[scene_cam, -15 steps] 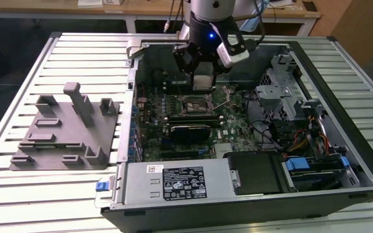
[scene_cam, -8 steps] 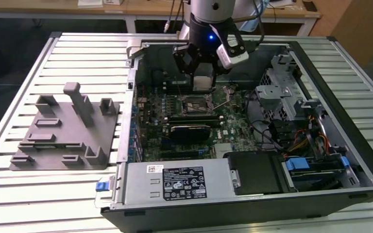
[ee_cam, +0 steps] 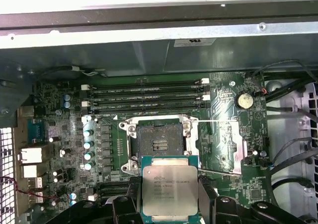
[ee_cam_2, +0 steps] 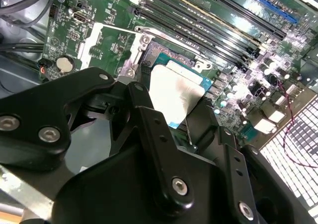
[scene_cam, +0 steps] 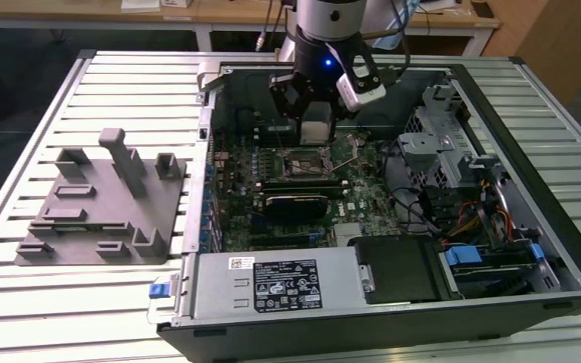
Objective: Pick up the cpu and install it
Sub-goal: 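Pick up the cpu and move it towards the insertion slot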
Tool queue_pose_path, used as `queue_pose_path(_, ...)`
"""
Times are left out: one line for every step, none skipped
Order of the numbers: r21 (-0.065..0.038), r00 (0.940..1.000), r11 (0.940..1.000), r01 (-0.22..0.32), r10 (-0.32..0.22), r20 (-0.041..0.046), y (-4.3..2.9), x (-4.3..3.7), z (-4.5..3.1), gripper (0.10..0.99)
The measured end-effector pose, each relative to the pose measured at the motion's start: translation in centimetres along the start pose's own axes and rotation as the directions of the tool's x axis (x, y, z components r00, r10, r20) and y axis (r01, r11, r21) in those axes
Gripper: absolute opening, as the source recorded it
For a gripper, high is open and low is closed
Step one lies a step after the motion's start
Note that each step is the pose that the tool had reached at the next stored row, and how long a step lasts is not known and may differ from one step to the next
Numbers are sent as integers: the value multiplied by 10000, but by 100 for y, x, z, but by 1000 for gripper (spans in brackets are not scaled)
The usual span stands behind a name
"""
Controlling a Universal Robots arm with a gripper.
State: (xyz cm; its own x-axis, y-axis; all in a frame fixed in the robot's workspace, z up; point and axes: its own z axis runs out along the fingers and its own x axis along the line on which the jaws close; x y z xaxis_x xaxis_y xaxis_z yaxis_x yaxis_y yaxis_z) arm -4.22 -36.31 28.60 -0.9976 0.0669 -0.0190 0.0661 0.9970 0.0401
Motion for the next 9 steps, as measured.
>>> queue_pose_path(0, 10000, 10000, 0, 0, 1, 1, 1, 12, 541)
queue_pose_path(2, 10000, 10000, -2, 2, 1, 4, 2, 24, 541)
queue_pose_path(6, 10000, 10000, -2, 2, 0, 11, 2, 35, 541)
queue_pose_path(8, 10000, 10000, 0, 0, 0, 20, 2, 47, 541)
queue_pose_path(11, 10000, 10000, 0, 0, 1, 30, 3, 60, 541)
queue_pose_path(14, 10000, 10000, 0, 0, 1, 39, 4, 71, 541)
queue_pose_path(15, 10000, 10000, 0, 0, 1, 48, 5, 82, 541)
queue_pose_path(14, 10000, 10000, 2, -2, 2, 54, 6, 96, 541)
queue_pose_path(13, 10000, 10000, 13, -13, 2, 57, 6, 108, 541)
